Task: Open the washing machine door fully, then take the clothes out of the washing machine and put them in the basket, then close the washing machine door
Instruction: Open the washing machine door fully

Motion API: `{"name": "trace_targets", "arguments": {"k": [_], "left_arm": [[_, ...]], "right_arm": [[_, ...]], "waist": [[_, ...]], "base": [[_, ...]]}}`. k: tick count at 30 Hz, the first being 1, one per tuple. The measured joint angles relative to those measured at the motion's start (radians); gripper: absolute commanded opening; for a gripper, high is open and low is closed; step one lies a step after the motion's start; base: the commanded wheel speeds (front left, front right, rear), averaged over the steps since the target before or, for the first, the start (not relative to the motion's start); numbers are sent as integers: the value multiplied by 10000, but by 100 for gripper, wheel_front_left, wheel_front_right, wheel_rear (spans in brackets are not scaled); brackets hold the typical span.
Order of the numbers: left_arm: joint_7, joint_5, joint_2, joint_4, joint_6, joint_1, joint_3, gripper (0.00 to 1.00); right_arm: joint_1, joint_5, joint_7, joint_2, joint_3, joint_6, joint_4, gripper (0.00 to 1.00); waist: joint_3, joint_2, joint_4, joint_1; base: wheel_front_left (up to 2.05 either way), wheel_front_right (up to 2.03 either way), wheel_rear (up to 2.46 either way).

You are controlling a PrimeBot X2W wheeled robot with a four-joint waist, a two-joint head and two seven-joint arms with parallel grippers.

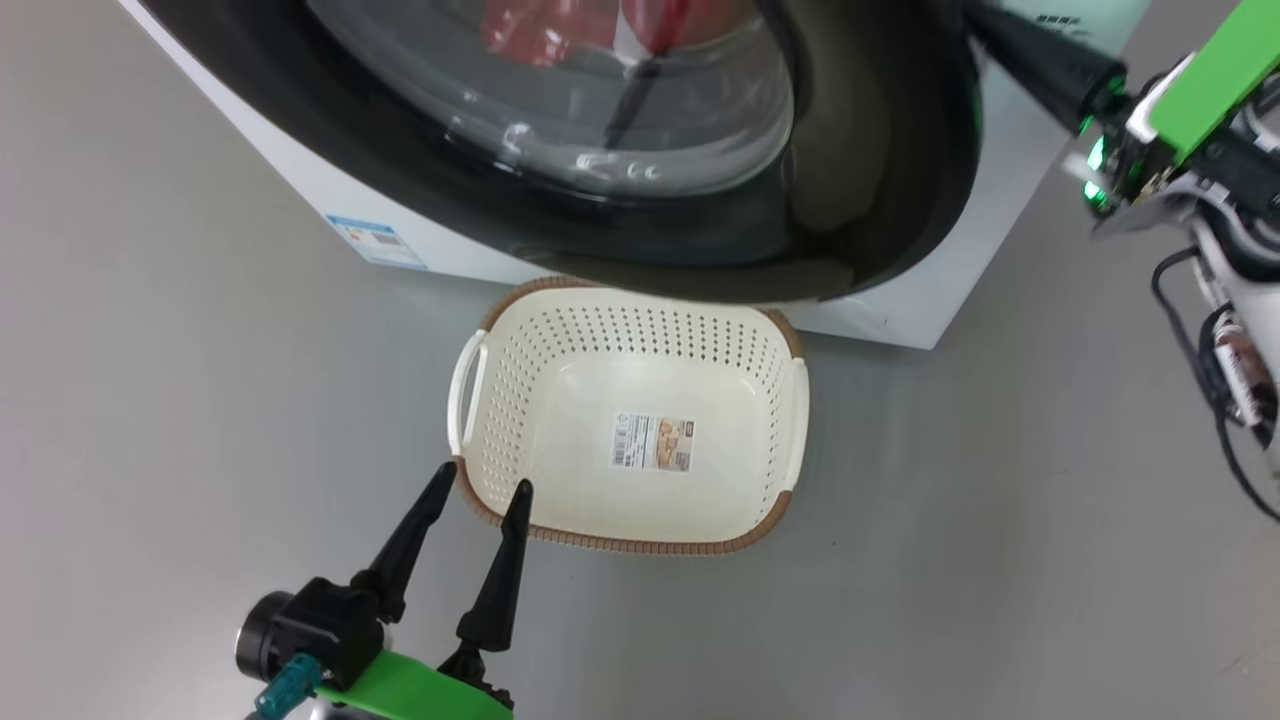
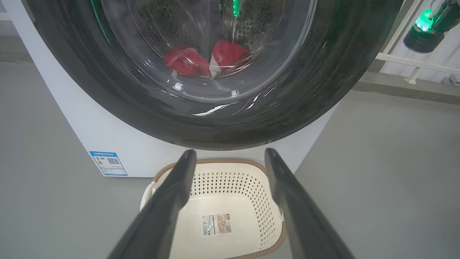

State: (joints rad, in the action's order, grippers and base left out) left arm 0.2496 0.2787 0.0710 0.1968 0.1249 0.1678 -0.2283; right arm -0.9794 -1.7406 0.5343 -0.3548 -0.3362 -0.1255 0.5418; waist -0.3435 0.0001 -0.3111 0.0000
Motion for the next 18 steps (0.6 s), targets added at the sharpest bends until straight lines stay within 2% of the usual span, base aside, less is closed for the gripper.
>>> {"name": "trace_targets", "arguments": {"k": [18], "left_arm": [[0, -173, 6, 29, 0, -571, 253, 100]], "right_arm": [[1981, 75, 587, 560, 127, 0, -732, 0]], "waist": [[1170, 0, 276, 0]], "base": [[0, 0, 0]]}}
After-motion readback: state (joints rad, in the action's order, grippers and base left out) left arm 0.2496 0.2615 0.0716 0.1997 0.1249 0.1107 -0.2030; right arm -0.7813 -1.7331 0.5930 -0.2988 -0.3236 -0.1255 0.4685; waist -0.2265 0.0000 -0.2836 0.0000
